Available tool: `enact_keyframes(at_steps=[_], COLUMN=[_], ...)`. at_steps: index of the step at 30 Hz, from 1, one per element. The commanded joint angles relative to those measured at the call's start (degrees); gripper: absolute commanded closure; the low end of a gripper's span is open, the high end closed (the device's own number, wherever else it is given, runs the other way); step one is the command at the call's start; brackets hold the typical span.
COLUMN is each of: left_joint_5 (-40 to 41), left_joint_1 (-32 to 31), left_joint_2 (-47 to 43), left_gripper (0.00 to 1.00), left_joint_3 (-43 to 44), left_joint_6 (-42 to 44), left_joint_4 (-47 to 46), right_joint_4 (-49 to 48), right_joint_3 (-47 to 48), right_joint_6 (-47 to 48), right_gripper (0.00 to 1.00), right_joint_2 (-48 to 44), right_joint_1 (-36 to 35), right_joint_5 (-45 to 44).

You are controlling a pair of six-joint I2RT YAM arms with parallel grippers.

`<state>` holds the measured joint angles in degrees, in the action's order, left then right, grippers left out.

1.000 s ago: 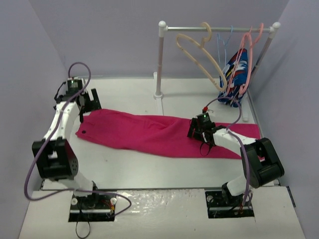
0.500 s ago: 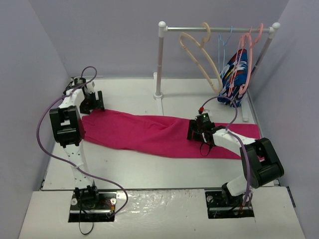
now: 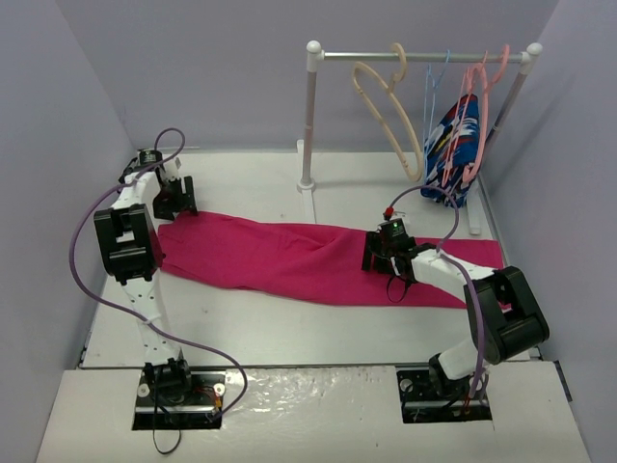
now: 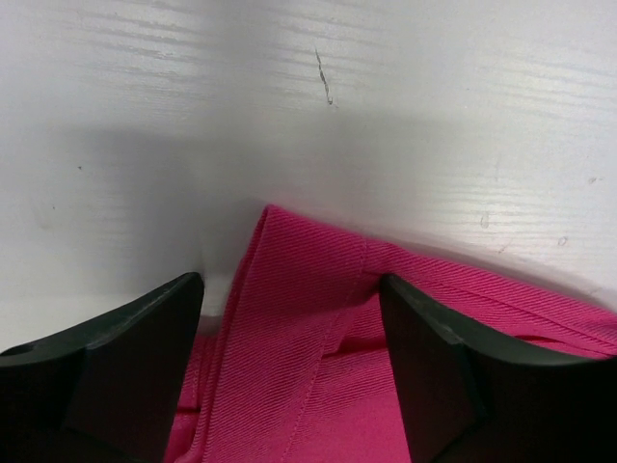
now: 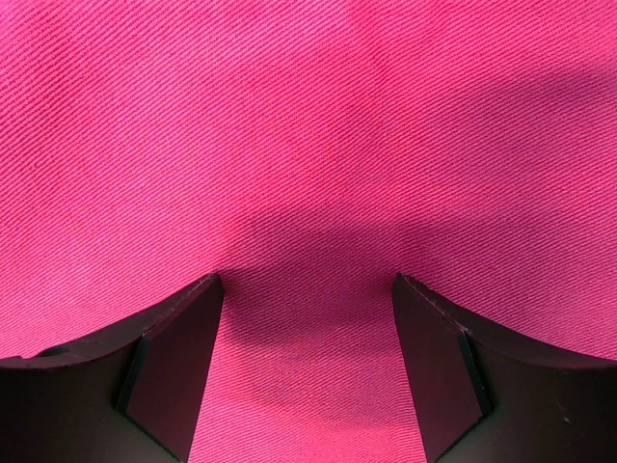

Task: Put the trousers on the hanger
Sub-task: Fold the trousers at the center of the board.

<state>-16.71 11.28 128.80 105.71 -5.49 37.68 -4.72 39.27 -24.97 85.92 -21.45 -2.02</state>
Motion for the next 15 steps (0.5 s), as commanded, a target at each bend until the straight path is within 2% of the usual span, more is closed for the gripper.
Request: enact_keyframes(at_steps=[1, 7, 9, 10, 11, 15], left_joint_5=[-2.5, -3.3, -3.5, -3.7, -3.5, -0.2], left_joint_1=[0.3, 0.3, 0.3, 0.3, 0.3, 0.5], left_joint_2=[-3.0, -4.3, -4.9, -6.1, -7.2, -11.5], left_gripper=[0.36, 0.62, 0.67, 0.88, 1.00, 1.00], left_joint_3=[-3.5, -3.8, -3.5, -3.3, -3.0, -1.5], left_joint_6=[0.1, 1.2, 1.4, 1.5, 1.3, -0.3], left_joint_4=[-1.6, -2.2, -1.9, -2.2, -2.3, -0.3], right_joint_4=[1.3, 1.0, 0.8, 0.7, 0.7, 0.6], right_joint_3=[-0.9, -1.2, -1.3, -1.4, -1.4, -1.6], right_joint_6=[-0.2, -0.3, -0.3, -0.4, -0.6, -1.9], right_gripper=[0.32, 0.32, 0.32, 0.32, 0.32, 0.32], right_joint_2=[2.1, 2.5, 2.7, 2.8, 3.0, 3.8], right_joint_1=[-0.2, -0.2, -0.2, -0.1, -0.1, 0.4], right_joint_5=[1.5, 1.5, 1.5, 1.4, 1.4, 1.0])
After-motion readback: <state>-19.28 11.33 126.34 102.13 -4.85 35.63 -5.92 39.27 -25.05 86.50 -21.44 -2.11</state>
